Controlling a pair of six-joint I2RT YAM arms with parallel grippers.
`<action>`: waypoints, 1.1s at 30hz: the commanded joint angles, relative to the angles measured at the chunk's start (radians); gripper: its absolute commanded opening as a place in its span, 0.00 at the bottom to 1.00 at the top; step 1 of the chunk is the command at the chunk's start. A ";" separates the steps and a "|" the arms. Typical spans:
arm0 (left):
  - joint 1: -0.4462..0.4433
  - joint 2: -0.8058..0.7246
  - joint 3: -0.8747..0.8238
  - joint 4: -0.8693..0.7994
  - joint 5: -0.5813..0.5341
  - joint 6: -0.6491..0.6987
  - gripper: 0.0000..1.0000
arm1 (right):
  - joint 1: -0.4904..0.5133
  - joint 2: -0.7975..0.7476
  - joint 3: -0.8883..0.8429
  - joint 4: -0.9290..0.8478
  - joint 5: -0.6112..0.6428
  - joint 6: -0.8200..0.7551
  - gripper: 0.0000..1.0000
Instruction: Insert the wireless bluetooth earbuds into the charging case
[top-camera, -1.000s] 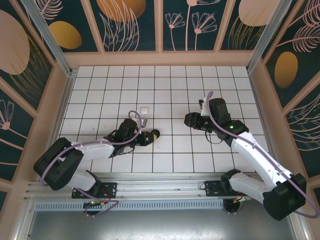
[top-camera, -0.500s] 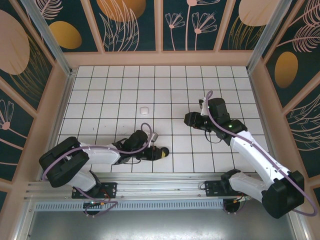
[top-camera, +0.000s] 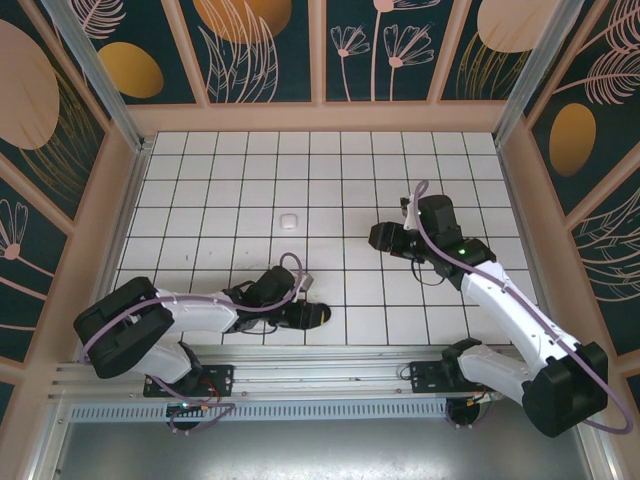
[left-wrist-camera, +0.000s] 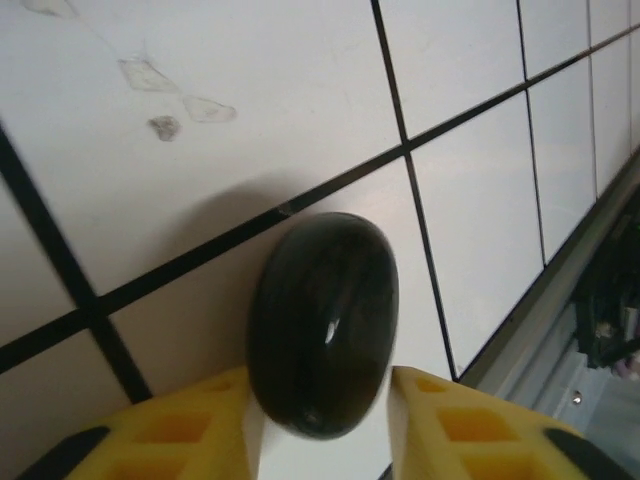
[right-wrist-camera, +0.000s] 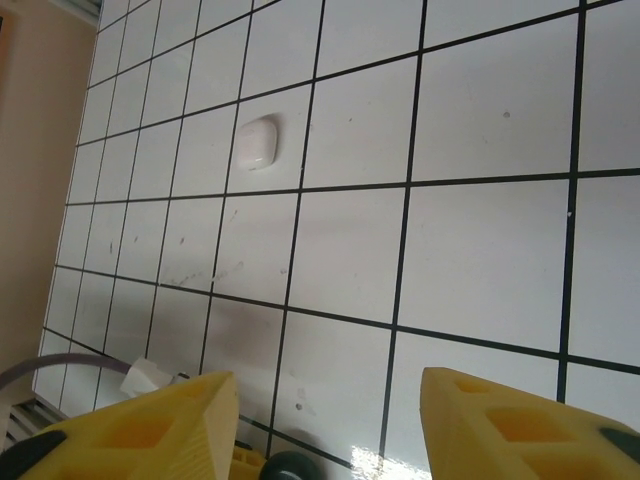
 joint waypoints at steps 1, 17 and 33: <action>-0.002 -0.050 0.035 -0.110 -0.063 0.029 0.42 | -0.011 0.015 0.019 -0.001 0.021 -0.026 0.54; 0.048 -0.121 0.470 -0.612 -0.514 0.400 0.85 | -0.103 -0.022 0.092 0.045 0.483 -0.233 0.83; 0.563 -0.172 0.279 0.154 -0.715 0.699 0.98 | -0.406 -0.047 -0.436 0.814 0.528 -0.320 0.99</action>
